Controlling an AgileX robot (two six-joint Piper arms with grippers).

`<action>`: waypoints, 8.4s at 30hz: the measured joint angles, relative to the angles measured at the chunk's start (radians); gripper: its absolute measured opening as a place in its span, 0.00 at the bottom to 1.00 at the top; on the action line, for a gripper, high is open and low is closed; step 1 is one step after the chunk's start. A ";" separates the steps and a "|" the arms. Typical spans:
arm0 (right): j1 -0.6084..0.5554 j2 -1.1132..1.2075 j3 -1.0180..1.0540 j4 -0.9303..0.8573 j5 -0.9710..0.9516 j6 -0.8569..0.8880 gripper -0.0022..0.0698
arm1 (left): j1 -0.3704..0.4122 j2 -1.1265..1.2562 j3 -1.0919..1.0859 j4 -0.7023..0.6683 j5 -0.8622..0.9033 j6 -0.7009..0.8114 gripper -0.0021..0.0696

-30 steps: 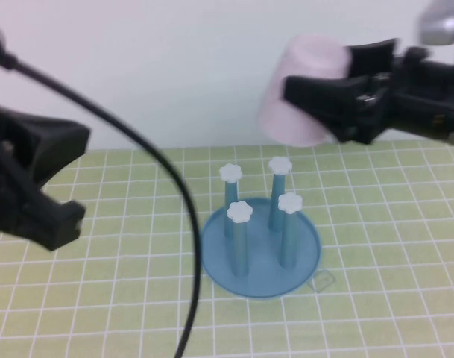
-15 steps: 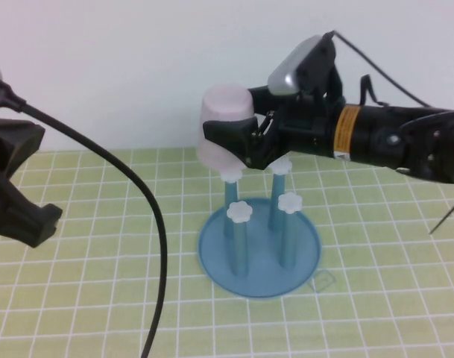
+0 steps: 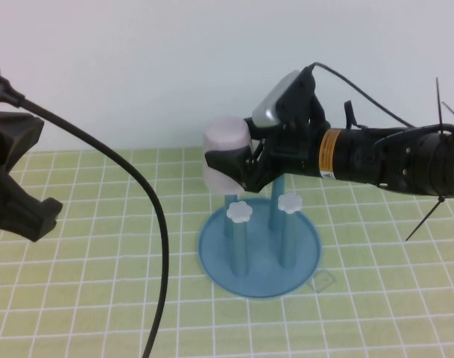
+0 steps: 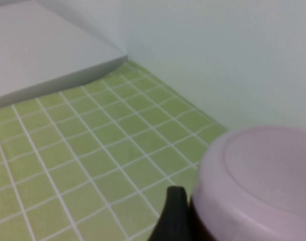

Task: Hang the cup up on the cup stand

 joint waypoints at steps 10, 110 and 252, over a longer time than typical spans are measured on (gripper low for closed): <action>0.000 0.031 0.000 -0.020 0.036 -0.001 0.94 | 0.000 0.000 0.000 0.002 0.006 0.000 0.03; -0.457 -2.037 1.315 1.143 1.080 -0.986 0.03 | 0.000 0.000 0.000 -0.002 0.015 0.011 0.03; -0.457 -2.037 1.356 1.146 1.068 -0.980 0.03 | 0.658 -0.909 1.092 -0.633 -0.396 0.261 0.03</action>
